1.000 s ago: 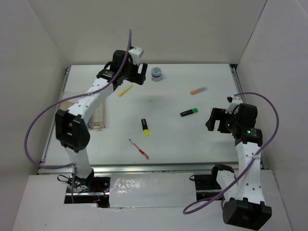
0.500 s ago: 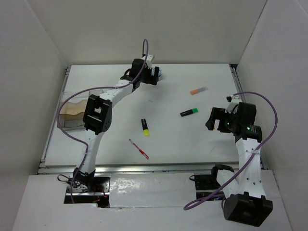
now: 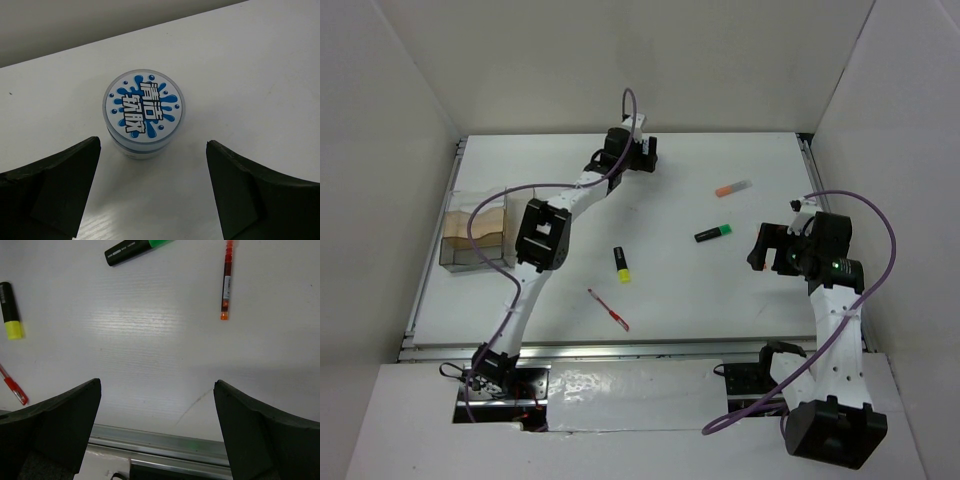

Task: Sort the stationery into containers
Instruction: Pick up the stationery from the center of the board.

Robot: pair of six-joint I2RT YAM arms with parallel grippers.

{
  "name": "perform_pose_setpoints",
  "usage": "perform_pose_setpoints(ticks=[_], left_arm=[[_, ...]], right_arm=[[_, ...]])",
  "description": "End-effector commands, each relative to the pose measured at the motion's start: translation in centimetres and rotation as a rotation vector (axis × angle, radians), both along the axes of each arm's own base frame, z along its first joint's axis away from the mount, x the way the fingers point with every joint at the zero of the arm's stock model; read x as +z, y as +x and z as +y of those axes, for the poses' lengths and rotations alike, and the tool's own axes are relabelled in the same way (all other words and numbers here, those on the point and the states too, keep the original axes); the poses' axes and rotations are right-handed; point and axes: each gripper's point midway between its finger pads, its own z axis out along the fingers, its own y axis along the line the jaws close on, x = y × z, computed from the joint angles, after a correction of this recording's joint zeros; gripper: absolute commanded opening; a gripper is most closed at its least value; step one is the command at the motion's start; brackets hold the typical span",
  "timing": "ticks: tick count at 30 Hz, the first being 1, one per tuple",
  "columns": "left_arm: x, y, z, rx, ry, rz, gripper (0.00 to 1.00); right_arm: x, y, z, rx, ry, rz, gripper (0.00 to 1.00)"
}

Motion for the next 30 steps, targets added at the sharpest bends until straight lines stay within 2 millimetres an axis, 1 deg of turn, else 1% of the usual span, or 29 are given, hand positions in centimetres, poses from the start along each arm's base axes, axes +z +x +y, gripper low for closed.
perform_pose_setpoints(ticks=[1, 2, 3, 5, 7, 11, 13, 16, 19, 21, 24, 27, 30], left_arm=[[1.8, 1.8, -0.3, 0.042, -0.026, -0.097, 0.99], [1.2, 2.0, -0.3, 0.047, -0.021, -0.097, 0.99], [1.3, 2.3, -0.1, 0.057, -0.017, -0.112, 0.99], [0.5, 2.5, 0.0, 0.062, -0.01, -0.113, 0.99], [0.2, 2.7, -0.1, 0.058, -0.007, -0.115, 0.99], [-0.6, 2.8, -0.1, 0.06, -0.006, -0.119, 0.94], [-0.5, 2.9, -0.1, 0.059, -0.006, -0.127, 0.92], [0.5, 3.1, -0.3, 0.054, -0.02, -0.156, 0.92], [1.9, 3.1, -0.8, 0.038, -0.033, -0.191, 0.92], [2.4, 3.0, -1.3, 0.028, -0.022, -0.213, 0.92], [3.0, 3.0, -1.6, 0.022, -0.02, -0.238, 0.96], [3.3, 3.0, -2.0, 0.018, -0.022, -0.249, 0.95], [3.3, 3.0, -1.9, 0.025, -0.023, -0.253, 0.92]], right_arm=[[0.8, 0.9, -0.6, -0.011, -0.021, -0.043, 1.0], [0.7, 0.9, -0.6, -0.01, -0.021, -0.042, 1.0], [0.7, 0.9, -0.6, -0.012, -0.02, -0.04, 1.0], [0.7, 0.9, -0.6, -0.013, -0.02, -0.04, 1.0], [0.7, 0.9, -0.7, -0.015, -0.019, -0.036, 1.0], [0.5, 1.0, -0.6, -0.015, -0.016, -0.026, 1.0], [0.3, 1.0, -0.7, -0.015, -0.016, -0.018, 1.0], [0.3, 1.1, -0.7, -0.015, -0.013, -0.015, 1.0], [0.2, 1.1, -0.7, -0.017, -0.013, -0.009, 1.0], [0.1, 1.1, -0.7, -0.016, -0.011, -0.006, 1.0], [0.1, 1.2, -0.7, -0.016, -0.01, -0.005, 1.0], [0.2, 1.2, -0.8, -0.017, -0.012, -0.007, 1.0], [0.0, 1.2, -0.8, -0.02, -0.011, -0.003, 1.0]])
